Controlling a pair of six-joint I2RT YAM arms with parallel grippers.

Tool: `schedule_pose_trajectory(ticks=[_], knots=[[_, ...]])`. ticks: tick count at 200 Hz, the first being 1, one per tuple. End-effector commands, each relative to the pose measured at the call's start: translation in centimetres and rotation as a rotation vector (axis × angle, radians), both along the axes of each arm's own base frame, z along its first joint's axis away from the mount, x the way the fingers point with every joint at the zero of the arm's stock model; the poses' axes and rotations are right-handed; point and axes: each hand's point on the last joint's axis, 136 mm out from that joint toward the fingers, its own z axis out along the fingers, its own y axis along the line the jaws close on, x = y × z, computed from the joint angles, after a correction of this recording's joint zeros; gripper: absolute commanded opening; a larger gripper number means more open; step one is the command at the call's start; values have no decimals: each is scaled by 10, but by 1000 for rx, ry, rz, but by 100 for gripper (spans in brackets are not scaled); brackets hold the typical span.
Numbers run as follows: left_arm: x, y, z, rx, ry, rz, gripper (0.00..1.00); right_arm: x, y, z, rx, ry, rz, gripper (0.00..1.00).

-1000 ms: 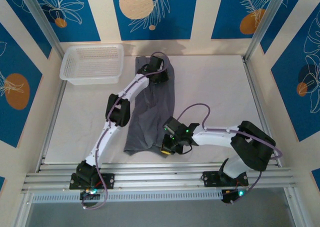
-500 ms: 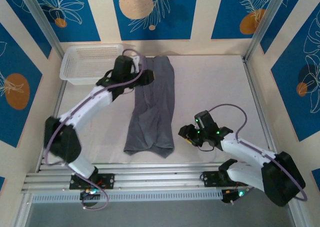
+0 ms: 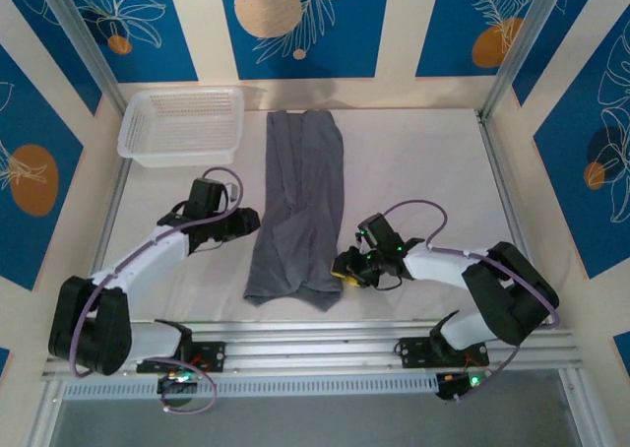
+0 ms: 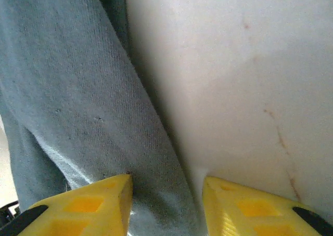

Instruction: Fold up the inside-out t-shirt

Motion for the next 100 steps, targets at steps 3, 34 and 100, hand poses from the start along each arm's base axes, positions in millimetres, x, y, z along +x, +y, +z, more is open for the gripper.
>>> schedule_pose_trajectory(ticks=[3, 34, 100], knots=[[-24, 5, -18, -38, 98, 18, 44, -5, 30, 4, 81, -6, 75, 27], [-52, 18, -45, -9, 207, 50, 49, -3, 31, 18, 98, -29, 61, 0], [-97, 10, -80, -60, 398, -6, 58, -6, 9, 40, 87, -85, 10, 0]])
